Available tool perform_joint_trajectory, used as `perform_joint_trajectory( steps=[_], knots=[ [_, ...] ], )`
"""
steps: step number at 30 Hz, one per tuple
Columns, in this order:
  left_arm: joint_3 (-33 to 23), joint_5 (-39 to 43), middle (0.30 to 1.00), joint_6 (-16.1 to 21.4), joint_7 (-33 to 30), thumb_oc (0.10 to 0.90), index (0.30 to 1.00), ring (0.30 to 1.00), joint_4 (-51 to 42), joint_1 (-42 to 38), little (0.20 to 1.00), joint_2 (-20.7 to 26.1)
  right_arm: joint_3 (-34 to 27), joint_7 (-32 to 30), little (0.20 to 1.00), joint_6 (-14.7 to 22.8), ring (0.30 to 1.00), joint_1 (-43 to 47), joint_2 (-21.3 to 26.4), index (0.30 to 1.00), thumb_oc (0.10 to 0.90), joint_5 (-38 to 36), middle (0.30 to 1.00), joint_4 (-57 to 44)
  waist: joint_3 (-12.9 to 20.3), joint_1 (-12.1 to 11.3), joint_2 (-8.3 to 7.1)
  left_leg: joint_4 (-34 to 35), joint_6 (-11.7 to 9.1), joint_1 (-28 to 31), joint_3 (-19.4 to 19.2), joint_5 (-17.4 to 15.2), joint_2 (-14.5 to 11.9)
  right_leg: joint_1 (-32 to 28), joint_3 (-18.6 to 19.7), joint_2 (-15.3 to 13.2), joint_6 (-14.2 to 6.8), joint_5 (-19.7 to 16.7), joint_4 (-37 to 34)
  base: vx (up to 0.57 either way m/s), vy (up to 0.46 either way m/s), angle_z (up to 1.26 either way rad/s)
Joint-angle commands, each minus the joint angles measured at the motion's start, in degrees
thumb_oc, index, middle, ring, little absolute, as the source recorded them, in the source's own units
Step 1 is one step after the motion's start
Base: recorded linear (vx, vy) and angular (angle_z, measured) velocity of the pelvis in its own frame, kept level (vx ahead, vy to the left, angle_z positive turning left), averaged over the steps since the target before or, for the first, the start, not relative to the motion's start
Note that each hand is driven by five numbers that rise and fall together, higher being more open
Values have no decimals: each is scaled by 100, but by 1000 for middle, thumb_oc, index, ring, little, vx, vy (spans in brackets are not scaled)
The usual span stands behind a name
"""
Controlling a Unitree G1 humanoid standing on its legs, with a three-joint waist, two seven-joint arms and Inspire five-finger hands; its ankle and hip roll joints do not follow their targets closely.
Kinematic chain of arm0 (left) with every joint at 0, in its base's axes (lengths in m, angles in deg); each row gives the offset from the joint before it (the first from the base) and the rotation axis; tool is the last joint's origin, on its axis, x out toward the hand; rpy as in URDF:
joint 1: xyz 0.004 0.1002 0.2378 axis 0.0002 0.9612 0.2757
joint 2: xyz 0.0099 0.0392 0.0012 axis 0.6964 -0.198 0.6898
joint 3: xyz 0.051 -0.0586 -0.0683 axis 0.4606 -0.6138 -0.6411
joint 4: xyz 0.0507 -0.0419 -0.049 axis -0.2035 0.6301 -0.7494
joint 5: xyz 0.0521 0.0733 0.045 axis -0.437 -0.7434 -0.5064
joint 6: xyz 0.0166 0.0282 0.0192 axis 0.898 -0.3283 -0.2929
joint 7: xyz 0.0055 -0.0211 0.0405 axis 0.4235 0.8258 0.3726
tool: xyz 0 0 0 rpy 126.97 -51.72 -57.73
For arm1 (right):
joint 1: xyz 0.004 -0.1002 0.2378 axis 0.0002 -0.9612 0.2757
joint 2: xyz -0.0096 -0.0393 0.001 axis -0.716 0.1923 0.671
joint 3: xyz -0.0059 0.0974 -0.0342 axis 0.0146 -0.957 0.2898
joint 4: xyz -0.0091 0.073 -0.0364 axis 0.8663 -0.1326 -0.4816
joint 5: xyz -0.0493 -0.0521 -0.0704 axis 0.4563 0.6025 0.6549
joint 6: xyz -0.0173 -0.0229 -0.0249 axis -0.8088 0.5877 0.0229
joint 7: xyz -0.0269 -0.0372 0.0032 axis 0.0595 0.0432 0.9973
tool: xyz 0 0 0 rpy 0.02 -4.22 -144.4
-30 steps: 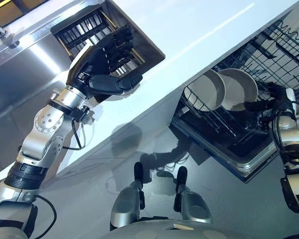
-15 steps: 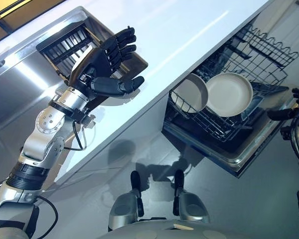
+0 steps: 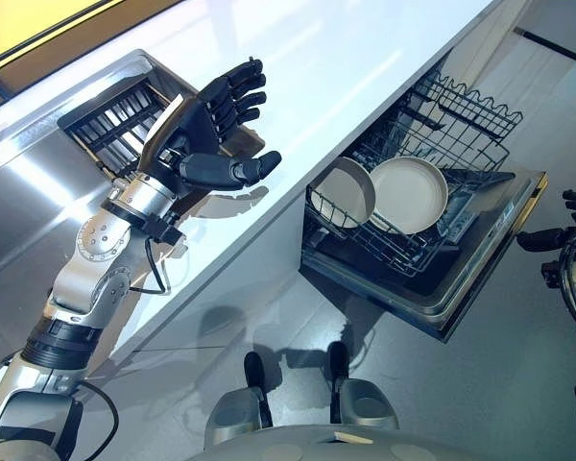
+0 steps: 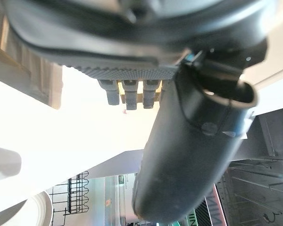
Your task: Pick up plates and place into dishwasher.
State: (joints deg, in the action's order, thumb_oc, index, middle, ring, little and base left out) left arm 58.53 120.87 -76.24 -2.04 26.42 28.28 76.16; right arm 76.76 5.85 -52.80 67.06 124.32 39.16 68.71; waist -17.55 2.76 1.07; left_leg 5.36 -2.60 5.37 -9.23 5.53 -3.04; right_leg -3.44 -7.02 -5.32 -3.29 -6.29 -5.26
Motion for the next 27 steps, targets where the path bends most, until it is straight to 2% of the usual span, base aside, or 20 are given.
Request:
perform_joint_trajectory(
  steps=[1,6,11,14,20,27],
  knots=[
    [-41,309,900,406,83,800,900,900,-276,-133,900,-105,551,-167,200,353,300,367,457,300,100,366,300,-367,646,-158,-126,-36,67,113,-106,-531,248,-158,-270,115,-256,225,56,0,0,0],
    [-41,381,900,402,126,800,900,900,-303,-149,900,-138,729,-169,200,360,300,559,471,300,100,319,300,-323,536,-236,-129,-293,97,47,-60,-575,207,-126,-348,133,-138,452,437,-46,-6,1],
    [68,335,900,368,214,800,900,900,-260,-328,900,-269,848,-268,200,415,300,764,490,300,100,362,300,-117,184,-315,-166,-1355,129,-326,86,-879,138,101,-481,71,67,806,1359,-61,-21,7],
    [113,377,900,371,233,800,900,900,-259,-369,900,-278,843,-303,200,439,300,845,530,300,100,314,300,-12,28,-334,-174,-1819,139,-505,86,-1052,130,193,-528,29,151,916,1651,-55,-4,18],
    [175,368,900,532,218,800,900,900,-193,-407,900,-405,839,-251,200,362,300,1137,535,300,100,371,300,318,-239,-388,-72,-2493,150,-802,31,-1300,135,302,-629,-46,293,1144,2154,-51,33,11],
    [144,350,900,577,240,800,900,900,-203,-356,900,-436,844,-119,200,272,300,1146,435,300,100,433,300,477,-408,-413,-13,-2943,193,-1012,107,-1456,97,399,-585,-101,389,1373,2604,-7,6,4]
  ],
)
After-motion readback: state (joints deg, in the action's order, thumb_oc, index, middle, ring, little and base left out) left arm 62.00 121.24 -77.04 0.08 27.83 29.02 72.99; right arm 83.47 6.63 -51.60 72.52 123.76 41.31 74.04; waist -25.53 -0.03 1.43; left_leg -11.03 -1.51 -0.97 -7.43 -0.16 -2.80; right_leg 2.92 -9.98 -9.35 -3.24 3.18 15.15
